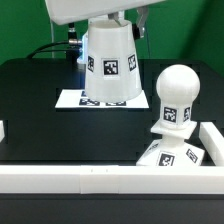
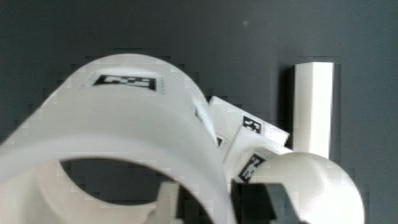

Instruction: Assemble lamp

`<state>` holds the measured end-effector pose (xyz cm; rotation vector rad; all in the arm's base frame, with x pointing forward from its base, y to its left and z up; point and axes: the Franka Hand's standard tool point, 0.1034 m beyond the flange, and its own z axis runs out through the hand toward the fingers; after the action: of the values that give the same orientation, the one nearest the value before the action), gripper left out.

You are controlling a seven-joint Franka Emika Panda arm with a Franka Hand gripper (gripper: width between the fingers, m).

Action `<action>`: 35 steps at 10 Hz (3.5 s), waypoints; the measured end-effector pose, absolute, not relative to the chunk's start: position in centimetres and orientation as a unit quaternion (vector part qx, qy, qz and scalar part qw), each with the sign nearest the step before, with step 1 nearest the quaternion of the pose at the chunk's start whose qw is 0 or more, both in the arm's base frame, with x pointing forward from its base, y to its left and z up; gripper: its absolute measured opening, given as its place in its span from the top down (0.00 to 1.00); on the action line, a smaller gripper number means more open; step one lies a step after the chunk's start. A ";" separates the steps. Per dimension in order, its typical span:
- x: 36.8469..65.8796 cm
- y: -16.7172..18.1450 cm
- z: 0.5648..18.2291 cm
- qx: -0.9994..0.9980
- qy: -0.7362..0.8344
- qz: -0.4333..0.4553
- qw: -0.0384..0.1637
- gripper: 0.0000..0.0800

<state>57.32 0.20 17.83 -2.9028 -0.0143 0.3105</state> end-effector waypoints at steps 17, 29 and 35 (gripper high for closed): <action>62.0 9.8 21.8 -0.985 0.036 0.126 0.110 0.94; 60.7 9.9 15.3 -0.987 0.034 0.118 0.101 0.85; 60.2 10.5 16.3 -0.985 0.034 0.143 0.090 0.15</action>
Offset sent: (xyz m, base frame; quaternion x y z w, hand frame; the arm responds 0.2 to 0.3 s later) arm 0.0000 0.0000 0.0000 0.0000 0.0000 0.0000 1.0000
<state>60.25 10.49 16.29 -2.9299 0.1013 0.4247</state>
